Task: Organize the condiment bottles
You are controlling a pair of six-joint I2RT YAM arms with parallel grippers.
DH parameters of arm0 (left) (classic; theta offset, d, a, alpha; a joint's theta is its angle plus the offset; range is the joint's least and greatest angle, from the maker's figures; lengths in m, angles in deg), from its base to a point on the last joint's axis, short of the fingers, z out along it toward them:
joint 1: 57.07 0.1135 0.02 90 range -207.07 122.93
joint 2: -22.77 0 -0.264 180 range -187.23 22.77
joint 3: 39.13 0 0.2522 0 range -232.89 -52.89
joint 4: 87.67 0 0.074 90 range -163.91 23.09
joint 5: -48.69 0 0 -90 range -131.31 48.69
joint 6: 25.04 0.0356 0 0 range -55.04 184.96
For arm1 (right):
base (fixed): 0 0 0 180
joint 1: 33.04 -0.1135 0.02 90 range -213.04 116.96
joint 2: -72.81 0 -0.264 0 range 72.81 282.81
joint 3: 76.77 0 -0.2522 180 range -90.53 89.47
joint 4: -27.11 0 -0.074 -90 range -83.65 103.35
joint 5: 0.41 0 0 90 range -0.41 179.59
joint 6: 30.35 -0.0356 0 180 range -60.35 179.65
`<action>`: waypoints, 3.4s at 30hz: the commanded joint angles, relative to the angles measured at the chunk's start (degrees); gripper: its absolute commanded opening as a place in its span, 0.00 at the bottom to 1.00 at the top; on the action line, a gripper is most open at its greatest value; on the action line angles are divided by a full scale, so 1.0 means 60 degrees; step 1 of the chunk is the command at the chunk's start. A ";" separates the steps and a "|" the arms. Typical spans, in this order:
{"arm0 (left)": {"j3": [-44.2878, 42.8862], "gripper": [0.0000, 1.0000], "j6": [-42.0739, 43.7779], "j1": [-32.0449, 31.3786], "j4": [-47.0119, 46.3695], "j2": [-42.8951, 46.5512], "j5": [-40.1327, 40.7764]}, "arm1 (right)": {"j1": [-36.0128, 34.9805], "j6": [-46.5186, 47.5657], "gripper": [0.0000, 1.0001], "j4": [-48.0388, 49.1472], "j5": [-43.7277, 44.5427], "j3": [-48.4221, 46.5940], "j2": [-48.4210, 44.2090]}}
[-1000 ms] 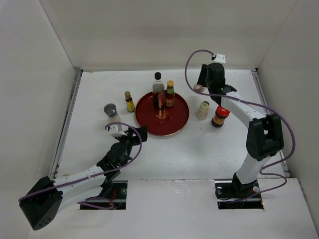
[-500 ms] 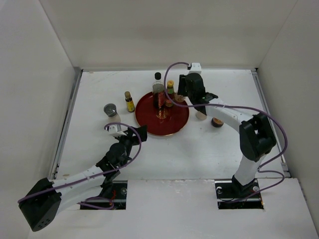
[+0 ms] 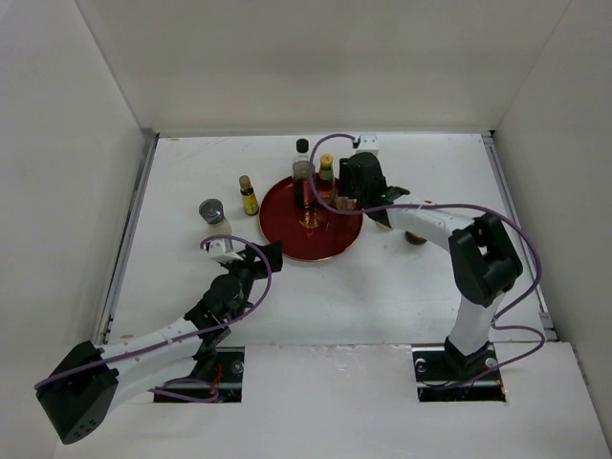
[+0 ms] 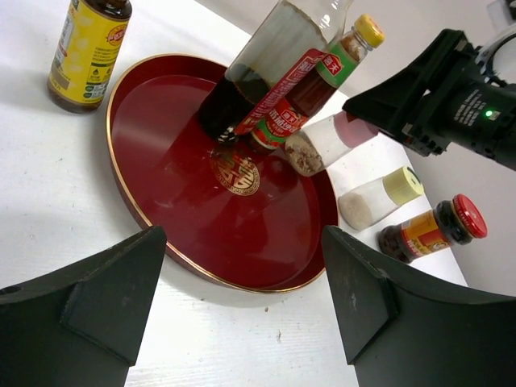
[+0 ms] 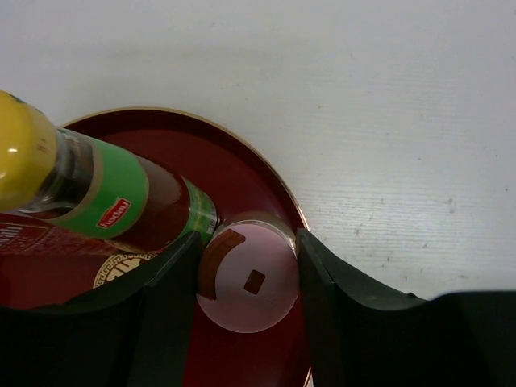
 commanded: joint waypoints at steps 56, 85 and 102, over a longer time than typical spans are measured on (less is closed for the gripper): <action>-0.0035 0.78 -0.0106 -0.0053 -0.0496 -0.0193 -0.0147 | 0.2319 -0.1027 0.56 0.0479 0.1907 0.6133 -0.6901; 0.0053 0.77 -0.0121 0.0079 -0.0305 0.0173 -0.0147 | -0.2092 0.0056 0.58 0.2308 0.0135 -0.0383 -0.0212; 0.0097 0.78 -0.0121 0.0108 -0.0348 0.0189 -0.0074 | -0.2296 0.0350 1.00 0.2059 0.1072 0.0316 -0.1071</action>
